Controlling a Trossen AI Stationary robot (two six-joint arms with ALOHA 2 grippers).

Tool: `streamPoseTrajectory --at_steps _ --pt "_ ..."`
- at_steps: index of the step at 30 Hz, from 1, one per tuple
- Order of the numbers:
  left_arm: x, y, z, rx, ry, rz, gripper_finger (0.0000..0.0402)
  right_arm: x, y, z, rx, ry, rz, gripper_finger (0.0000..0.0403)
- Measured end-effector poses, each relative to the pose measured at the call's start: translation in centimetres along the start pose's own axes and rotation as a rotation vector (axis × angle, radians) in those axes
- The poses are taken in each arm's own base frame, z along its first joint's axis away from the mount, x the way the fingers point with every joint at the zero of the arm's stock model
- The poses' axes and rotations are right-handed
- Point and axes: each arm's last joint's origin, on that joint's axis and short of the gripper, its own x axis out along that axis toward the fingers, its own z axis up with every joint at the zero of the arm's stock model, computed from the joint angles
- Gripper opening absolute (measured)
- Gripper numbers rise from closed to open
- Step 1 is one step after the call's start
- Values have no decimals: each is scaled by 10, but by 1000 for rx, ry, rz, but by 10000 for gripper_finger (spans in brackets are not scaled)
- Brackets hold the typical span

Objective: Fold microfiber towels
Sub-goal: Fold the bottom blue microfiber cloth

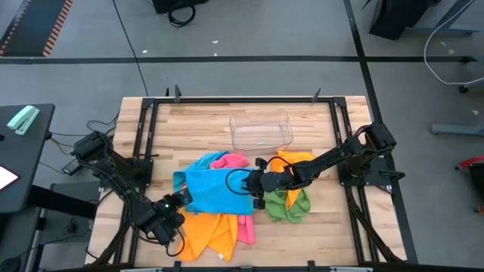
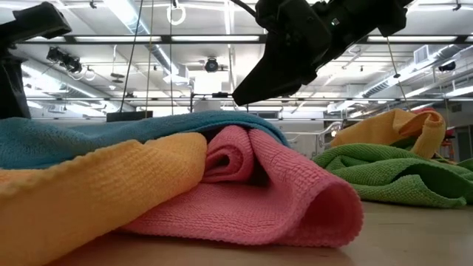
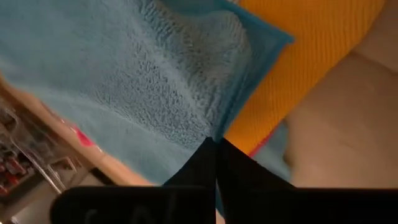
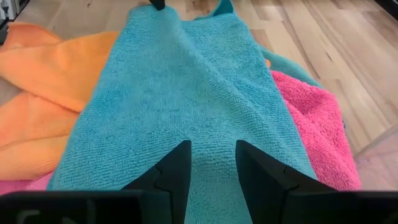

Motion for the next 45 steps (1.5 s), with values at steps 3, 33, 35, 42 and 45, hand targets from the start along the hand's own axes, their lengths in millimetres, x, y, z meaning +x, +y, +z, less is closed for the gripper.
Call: streamPoseTrajectory --at_steps 3,33,35,42,45 --pt "-1 1 -5 4 26 -6 6 0 0 0 0 0 0 134" --pt "-9 16 6 -198 -32 -41 227 0 0 -4 -21 39 -6 134" --pt "-15 11 8 -175 -48 5 229 0 -1 -4 -16 38 -6 134" --pt "-15 -15 20 99 -76 123 205 0 -1 -3 -1 29 -33 134" --pt "-8 -22 23 182 -52 129 191 0 -1 -2 9 17 -33 134"
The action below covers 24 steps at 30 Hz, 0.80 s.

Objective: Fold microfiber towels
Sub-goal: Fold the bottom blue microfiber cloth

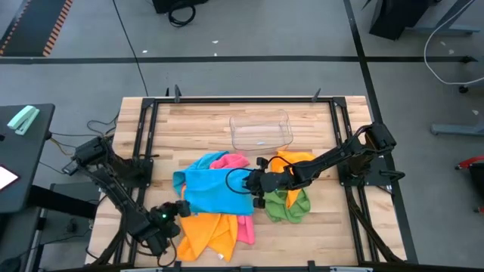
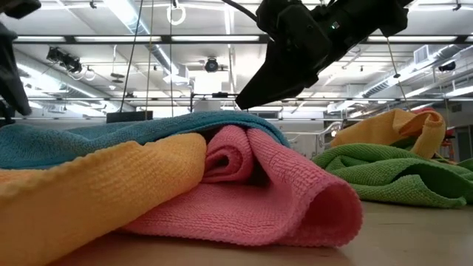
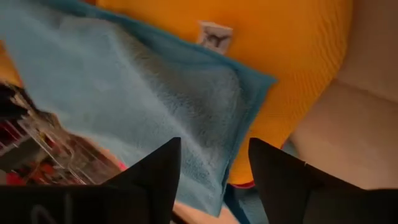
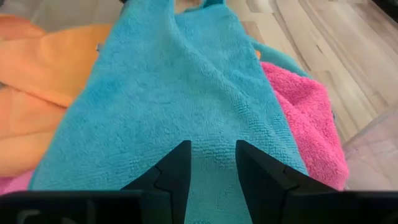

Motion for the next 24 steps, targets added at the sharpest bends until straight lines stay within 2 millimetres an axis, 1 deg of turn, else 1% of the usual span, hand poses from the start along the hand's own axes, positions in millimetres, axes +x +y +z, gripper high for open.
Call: streamPoseTrajectory --at_steps 6,11,14,18,19,24 --pt "9 -4 7 51 33 34 167 0 0 1 10 -6 1 134" --pt "11 -4 16 50 -19 47 138 0 0 1 12 -6 1 134" --pt "12 -3 15 -2 -25 23 104 0 0 1 12 -7 1 134" --pt "7 -1 13 -88 -73 -49 25 0 0 1 24 -9 2 134" --pt "5 0 12 -112 -92 -70 14 0 0 1 24 -9 2 134" --pt "-12 12 -1 -257 -167 -78 19 0 0 1 27 -9 2 134"
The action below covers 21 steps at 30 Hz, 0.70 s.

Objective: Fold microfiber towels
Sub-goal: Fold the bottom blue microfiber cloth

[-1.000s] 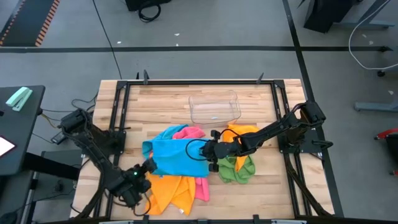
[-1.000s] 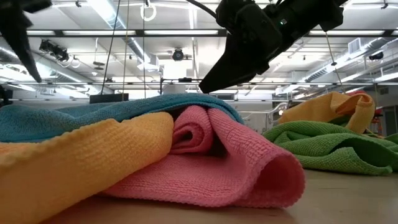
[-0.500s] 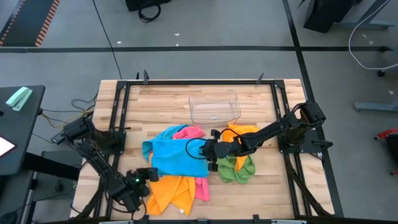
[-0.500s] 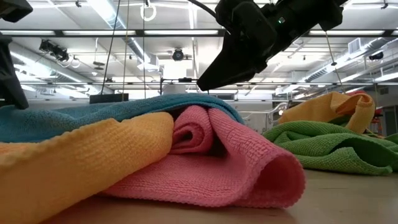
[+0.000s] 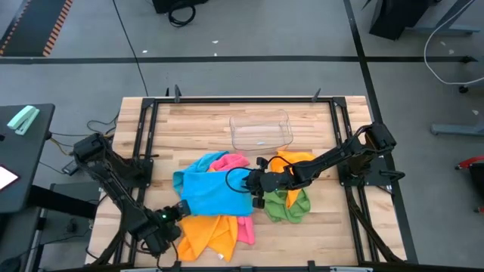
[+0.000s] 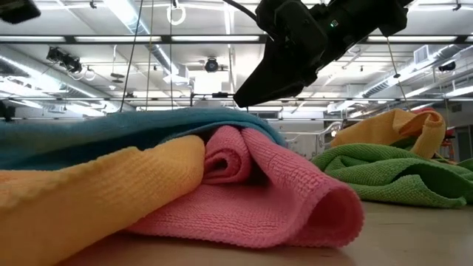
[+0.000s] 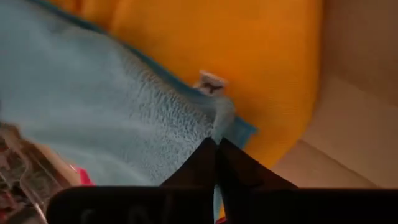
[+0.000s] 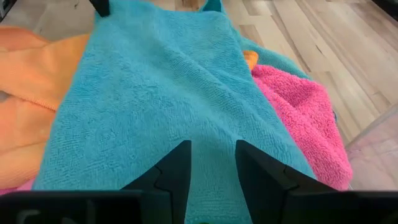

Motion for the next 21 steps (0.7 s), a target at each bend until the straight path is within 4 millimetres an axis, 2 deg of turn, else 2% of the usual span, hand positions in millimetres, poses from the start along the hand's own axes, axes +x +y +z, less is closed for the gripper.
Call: streamPoseTrajectory --at_steps 5,11,16,19,21 --pt "-11 13 -10 -86 -62 -63 8 0 0 0 1 -2 0 134" --pt "8 4 -21 9 -25 -76 24 0 0 0 1 -3 2 134" --pt "17 -1 -25 82 -26 -61 15 0 0 0 -2 -2 2 134" --pt "20 -3 -29 76 6 -55 17 -1 -1 -2 -29 25 -4 134" --pt "21 -2 -31 37 25 -57 36 -4 -5 -1 -52 43 -29 134"
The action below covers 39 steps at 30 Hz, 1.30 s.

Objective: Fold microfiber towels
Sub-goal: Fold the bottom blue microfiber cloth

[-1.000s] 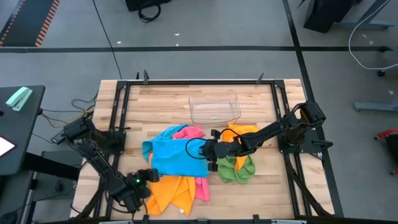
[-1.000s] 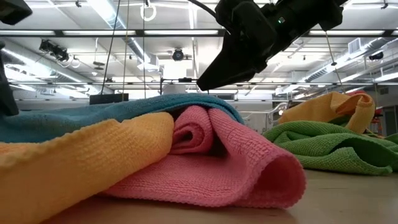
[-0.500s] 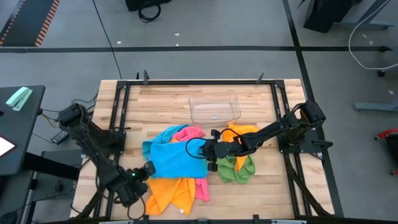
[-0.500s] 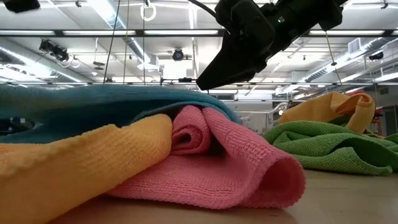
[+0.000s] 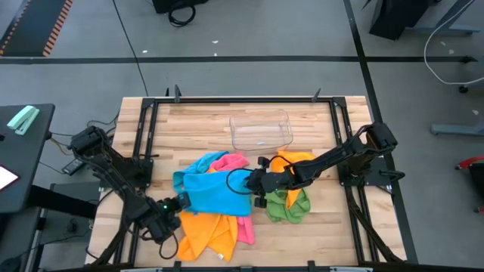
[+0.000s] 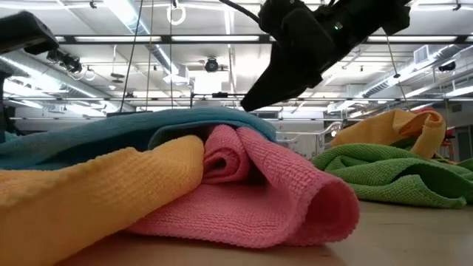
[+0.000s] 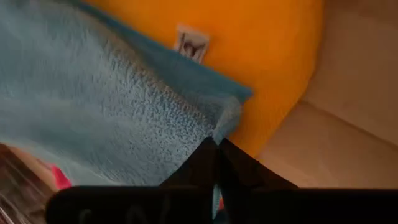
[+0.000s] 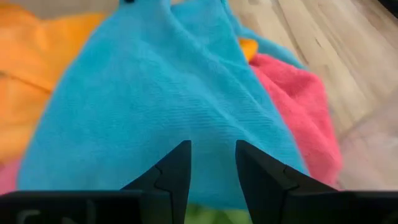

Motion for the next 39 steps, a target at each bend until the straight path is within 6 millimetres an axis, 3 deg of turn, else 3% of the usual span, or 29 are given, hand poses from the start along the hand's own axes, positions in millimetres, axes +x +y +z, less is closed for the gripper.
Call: streamPoseTrajectory --at_steps 9,14,20,24,39 --pt "0 0 0 -140 -1 0 186 7 -30 -5 57 105 -62 154" --pt "-14 9 -4 -232 -1 0 229 11 -46 -7 93 148 -90 175" --pt "-35 19 -15 -388 -81 15 219 10 -55 -19 79 274 -123 180" --pt "-39 24 -18 -452 -106 19 201 0 -57 -14 40 273 -116 179" --pt "-34 34 -21 -500 -90 33 174 10 -56 -25 -56 219 -39 173"
